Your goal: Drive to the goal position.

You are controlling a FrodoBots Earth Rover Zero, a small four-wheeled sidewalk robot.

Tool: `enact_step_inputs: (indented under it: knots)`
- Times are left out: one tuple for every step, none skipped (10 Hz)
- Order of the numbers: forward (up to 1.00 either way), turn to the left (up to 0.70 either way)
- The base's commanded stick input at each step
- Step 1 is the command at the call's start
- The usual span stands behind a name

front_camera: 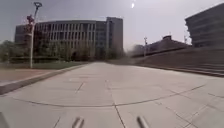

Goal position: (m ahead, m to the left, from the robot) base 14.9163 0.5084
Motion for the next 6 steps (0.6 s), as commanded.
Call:
enact_step_inputs:
  knots:
    - [0.7,0.01]
    - [0.7,0.01]
    - [0.7,0.01]
    - [0.7,0.01]
    - [0.7,0.01]
    - [0.7,0.01]
